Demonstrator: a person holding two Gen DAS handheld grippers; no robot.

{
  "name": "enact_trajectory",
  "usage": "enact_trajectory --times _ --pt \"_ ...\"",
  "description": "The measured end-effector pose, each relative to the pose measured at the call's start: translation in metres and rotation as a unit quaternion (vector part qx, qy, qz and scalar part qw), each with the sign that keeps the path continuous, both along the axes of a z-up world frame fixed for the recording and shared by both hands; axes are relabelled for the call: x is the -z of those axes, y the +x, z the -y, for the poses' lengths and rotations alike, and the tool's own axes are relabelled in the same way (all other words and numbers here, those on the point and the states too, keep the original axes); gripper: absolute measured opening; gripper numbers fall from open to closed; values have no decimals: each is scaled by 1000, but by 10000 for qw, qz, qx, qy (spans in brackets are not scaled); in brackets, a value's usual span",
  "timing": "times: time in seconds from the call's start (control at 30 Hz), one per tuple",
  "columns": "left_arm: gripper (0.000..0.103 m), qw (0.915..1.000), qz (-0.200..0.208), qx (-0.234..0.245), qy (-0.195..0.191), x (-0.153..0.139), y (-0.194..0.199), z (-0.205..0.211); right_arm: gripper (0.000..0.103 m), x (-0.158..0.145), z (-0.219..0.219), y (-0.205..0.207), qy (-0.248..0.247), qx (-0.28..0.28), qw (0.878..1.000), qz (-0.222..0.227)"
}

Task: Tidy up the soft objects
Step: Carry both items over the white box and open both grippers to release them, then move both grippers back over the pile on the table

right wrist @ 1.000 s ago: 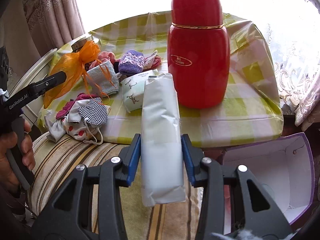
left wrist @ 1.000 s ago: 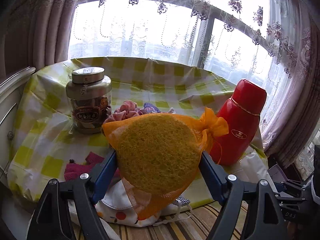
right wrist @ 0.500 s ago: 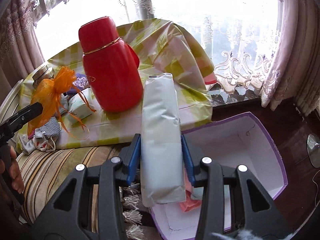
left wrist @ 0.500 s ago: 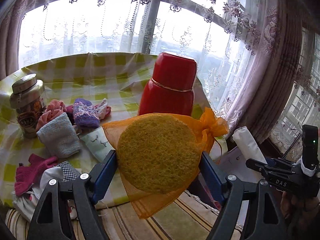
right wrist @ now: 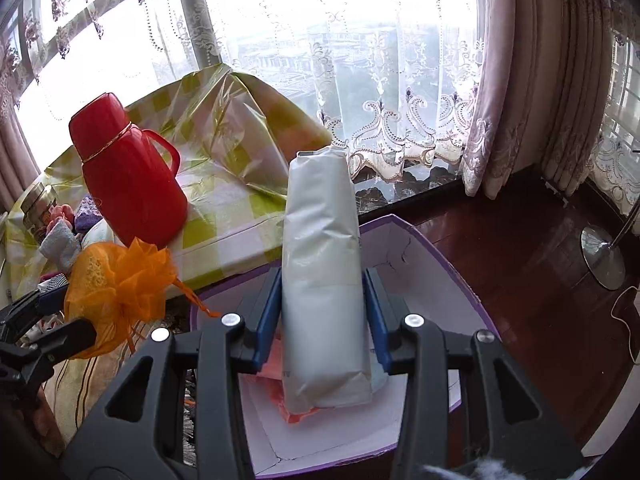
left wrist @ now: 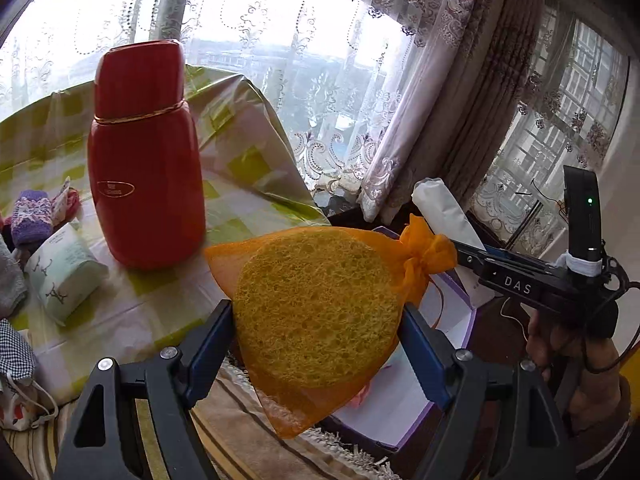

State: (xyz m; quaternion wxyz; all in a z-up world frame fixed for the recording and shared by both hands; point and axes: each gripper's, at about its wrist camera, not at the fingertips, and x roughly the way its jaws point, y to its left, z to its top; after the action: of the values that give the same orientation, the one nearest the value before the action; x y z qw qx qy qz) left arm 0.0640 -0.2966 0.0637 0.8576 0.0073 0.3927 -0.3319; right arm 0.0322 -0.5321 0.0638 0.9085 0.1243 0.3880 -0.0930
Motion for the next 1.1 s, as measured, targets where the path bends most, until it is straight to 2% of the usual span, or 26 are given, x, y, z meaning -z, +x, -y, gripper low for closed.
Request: enact_trajectory --times 0.17,0.23,0.33,0.4,0.67,0.73,0.77,0.8,0.97,1.1 --pt "82 9987 -254 441 10 11 -15 34 44 -1 16 -9 11 188 9998 40" --pt "84 9956 -608 711 40 25 -19 50 44 -1 21 -11 13 247 9997 49" --pt "86 9853 -1298 1011 457 57 -15 71 44 0 27 -16 26 305 9995 56" --pt "86 9841 -1426 958 455 62 -15 68 44 1 30 -17 40 333 9994 48" --pt "86 9884 -1394 544 263 59 -5 45 45 5 31 -16 20 363 9993 -42" --pt "86 9898 -1315 481 256 56 -6 39 56 6 30 -14 -106 407 9990 -156" --pt "86 9907 -1256 455 262 54 -5 36 67 6 30 -14 -158 451 9987 -185" --pt "86 9918 -1180 415 274 52 -5 33 73 5 31 -15 -182 497 9984 -176" --pt "86 9957 -872 144 282 40 -2 8 74 -3 29 -14 -178 489 9985 -147" --pt "86 9978 -572 -91 308 31 -4 -15 74 -18 13 -12 -307 297 9991 45"
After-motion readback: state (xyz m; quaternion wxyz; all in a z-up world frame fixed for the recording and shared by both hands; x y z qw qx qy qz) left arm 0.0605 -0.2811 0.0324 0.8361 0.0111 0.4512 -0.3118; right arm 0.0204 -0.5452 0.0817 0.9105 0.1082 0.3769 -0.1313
